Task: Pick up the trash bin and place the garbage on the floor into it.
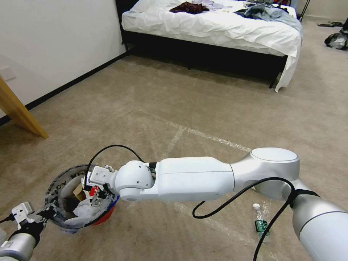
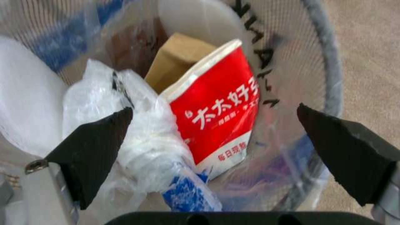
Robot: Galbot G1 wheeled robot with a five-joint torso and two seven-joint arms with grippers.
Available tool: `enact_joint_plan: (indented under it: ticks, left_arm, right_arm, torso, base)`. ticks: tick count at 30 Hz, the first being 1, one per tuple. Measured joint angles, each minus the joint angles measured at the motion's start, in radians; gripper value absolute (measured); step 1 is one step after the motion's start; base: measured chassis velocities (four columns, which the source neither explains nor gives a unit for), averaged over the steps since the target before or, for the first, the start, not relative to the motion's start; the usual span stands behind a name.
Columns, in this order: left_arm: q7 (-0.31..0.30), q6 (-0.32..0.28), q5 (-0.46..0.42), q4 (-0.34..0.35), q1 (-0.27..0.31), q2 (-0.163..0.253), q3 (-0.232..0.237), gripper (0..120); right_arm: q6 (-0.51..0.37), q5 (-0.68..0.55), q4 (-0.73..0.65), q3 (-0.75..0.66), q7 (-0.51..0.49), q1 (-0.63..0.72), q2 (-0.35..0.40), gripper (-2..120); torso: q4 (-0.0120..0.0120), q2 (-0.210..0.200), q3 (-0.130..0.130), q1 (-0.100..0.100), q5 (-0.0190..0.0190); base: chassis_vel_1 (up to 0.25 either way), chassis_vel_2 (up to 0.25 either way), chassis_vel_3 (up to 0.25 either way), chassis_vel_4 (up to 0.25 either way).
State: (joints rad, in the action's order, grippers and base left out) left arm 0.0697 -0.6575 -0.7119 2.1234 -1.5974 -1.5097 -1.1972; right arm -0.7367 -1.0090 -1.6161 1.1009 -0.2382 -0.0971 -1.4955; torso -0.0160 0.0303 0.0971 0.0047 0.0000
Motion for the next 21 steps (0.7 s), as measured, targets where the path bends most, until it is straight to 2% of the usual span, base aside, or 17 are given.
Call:
enact_joint_plan:
  ticks: [21]
  left_arm:
    - [0.001, -0.002, 0.001, -0.033, 0.003, 0.009, -0.008, 1]
  right_arm:
    - [0.021, -0.048, -0.092, -0.196, -0.014, 0.006, 0.02, 100]
  torso:
    - [0.0001, 0.0, 0.0, 0.0, 0.0]
  base:
    - [0.0, 0.0, 0.0, 0.0]
